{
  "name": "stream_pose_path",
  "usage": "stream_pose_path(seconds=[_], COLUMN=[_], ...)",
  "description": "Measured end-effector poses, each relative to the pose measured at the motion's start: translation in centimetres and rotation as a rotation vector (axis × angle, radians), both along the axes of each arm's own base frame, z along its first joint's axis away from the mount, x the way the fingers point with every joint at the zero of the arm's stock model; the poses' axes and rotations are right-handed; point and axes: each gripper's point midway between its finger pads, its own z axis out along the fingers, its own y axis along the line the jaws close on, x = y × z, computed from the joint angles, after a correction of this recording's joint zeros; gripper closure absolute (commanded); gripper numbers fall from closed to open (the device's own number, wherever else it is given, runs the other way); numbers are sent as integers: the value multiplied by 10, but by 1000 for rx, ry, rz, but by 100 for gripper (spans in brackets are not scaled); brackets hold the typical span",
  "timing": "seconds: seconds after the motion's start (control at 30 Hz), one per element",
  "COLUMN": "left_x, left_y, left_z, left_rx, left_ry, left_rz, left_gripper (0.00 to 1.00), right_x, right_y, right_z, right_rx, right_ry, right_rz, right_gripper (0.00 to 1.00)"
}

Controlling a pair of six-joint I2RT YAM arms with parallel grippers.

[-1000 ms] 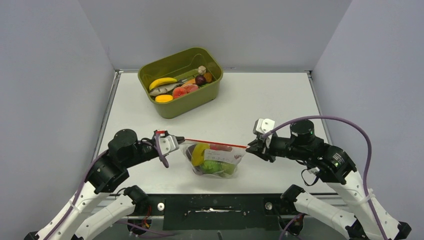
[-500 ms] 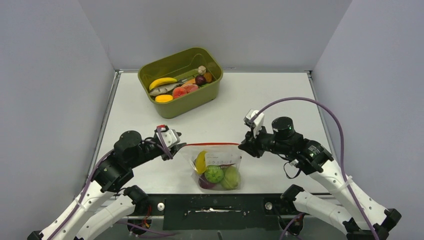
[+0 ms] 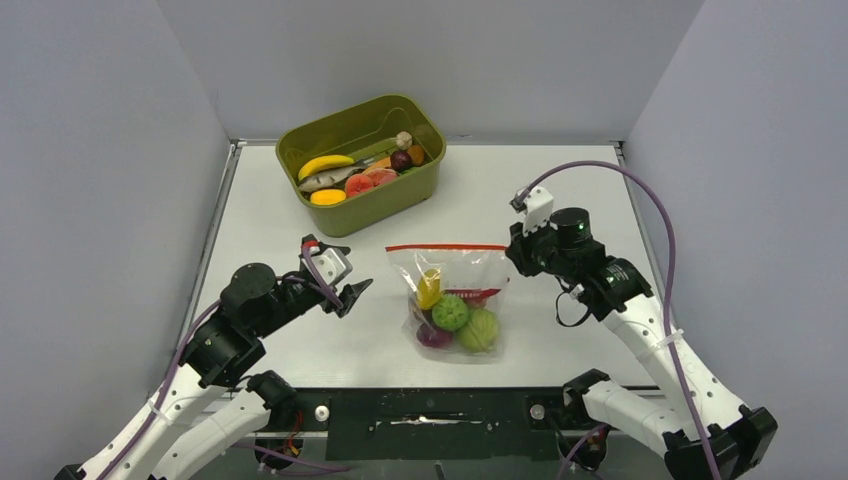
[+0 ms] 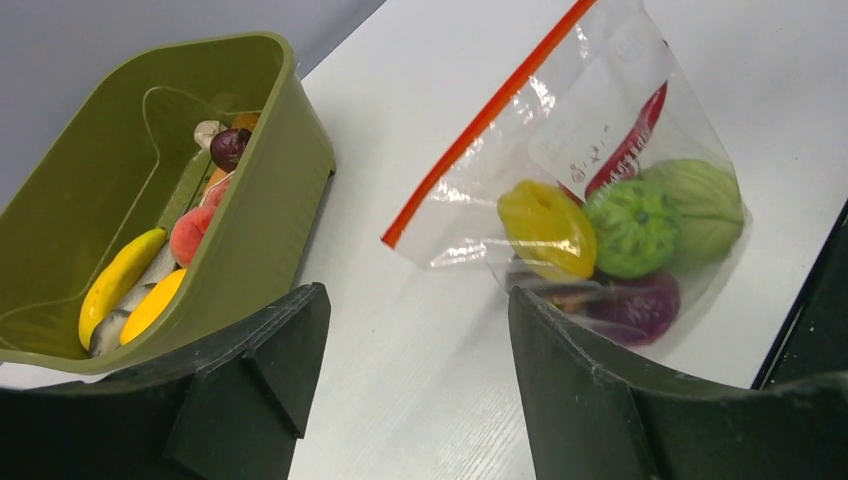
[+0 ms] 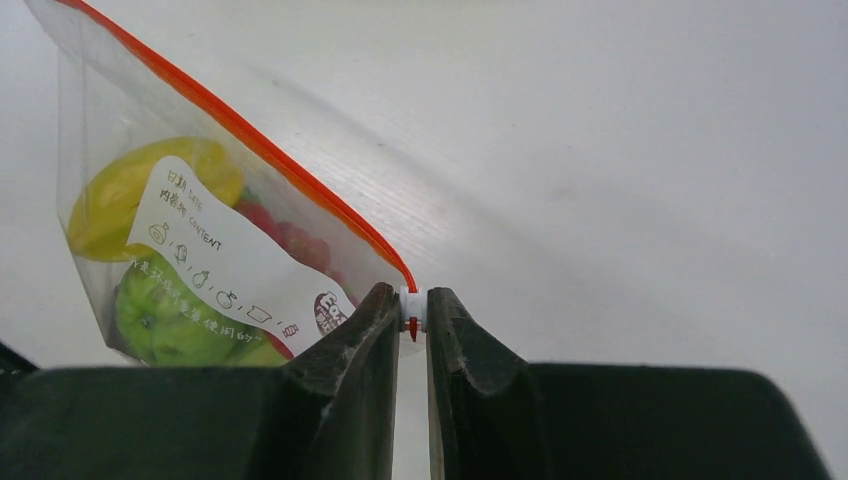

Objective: Place the food in the zip-top bag and seal the zipper
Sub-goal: Place the zipper food storage bag at the center of the board.

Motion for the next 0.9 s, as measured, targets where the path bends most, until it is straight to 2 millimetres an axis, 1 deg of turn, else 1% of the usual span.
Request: stream_pose_path(seconds=[0.1, 0.17, 0.3, 0.37, 0.4, 0.47, 0.53, 0.67, 0.73, 0.83, 0.9], left_x=[0, 0, 2, 5, 6, 7, 7, 9, 12, 19, 25], left_y=[0, 0, 2, 4, 6, 8, 9, 13, 15, 20, 23], left_z=[0, 0, 0, 0, 0, 0, -1, 0, 0, -1, -1], left_rx=[-5, -6, -13, -20, -25, -35, -46, -78, -103, -141, -167], left_ry=[4, 4, 11, 18, 22, 30, 39, 62, 77, 105, 123], left_rz=[3, 4, 25, 49, 61, 82, 96, 135, 166, 231, 284], left_gripper=[34, 30, 28, 28, 28, 27, 27, 27, 27, 26, 26], right_x=[20, 32, 53, 64, 68, 75, 80, 84, 84, 84, 83], right_y=[-22, -37, -67, -82, -93, -106, -113, -113, -112, -110, -109], right_z=[-1, -3, -9, -11, -13, -14, -14, -13, -11, -5, 2], right_rx=[-5, -8, -18, -13, -13, -9, -2, 16, 26, 50, 71], right_ry=[-8, -9, -7, -13, -13, -18, -21, -27, -26, -31, -40], right_rz=[-90, -146, -248, -301, -334, -381, -410, -422, -428, -439, -444], right_gripper=[99, 97, 95, 92, 88, 79, 68, 41, 32, 25, 17])
